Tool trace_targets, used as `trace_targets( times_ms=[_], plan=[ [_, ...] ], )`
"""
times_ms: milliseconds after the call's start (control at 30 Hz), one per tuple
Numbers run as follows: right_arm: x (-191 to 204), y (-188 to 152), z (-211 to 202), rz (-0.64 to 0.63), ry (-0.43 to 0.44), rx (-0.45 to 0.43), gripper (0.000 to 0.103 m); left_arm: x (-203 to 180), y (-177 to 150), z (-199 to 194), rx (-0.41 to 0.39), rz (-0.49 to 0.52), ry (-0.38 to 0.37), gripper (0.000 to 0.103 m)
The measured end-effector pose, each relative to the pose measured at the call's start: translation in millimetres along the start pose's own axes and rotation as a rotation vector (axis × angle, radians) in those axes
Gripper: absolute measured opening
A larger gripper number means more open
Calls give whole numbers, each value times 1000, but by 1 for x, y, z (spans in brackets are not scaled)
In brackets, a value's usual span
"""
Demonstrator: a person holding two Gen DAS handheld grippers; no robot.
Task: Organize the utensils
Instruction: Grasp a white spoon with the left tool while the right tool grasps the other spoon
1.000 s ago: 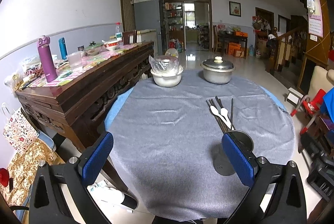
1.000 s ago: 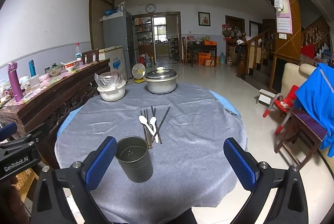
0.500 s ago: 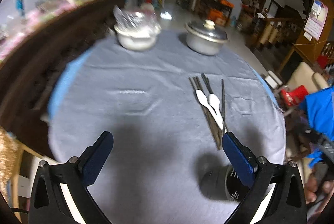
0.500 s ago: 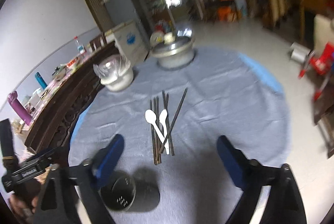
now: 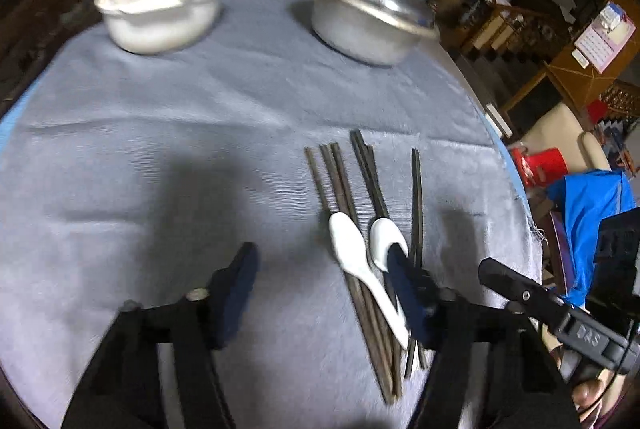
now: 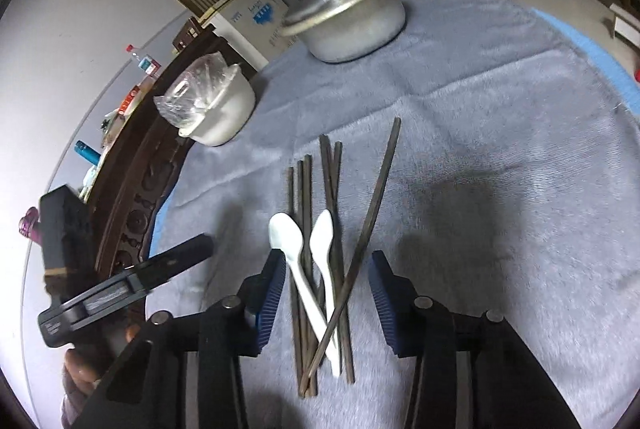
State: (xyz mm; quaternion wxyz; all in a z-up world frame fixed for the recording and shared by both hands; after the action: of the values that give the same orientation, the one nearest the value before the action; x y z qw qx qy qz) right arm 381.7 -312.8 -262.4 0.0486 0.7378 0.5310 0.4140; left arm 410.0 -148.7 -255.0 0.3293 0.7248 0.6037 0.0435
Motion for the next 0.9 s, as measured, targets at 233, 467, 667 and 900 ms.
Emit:
trace_targets(
  times_ms=[233, 467, 667, 900],
  plan=[
    [-10, -3, 7, 7, -9, 18, 46, -9, -15, 39, 81, -31, -60, 13],
    [-8, -2, 16, -10, -14, 32, 46, -2, -14, 33, 30, 8, -69, 6],
    [7, -1, 37, -56, -23, 60, 46, 26, -1, 3, -24, 63, -44, 2],
    [24, -13, 68, -182, -85, 135, 55, 46, 0, -23, -35, 103, -20, 2]
  ],
)
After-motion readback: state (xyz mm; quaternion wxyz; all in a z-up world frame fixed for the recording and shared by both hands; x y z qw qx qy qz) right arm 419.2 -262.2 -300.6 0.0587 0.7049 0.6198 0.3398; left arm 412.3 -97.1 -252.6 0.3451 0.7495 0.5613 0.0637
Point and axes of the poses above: each gripper's, at about its wrist camera, not at the fingertips, and z roughly the way its jaws point, x to its left, y to its top, the point moved 10 cm from there along z, roughly the way its jaws point, and after that the axes turned 8 degrees about -x, right-handed, at the moved point
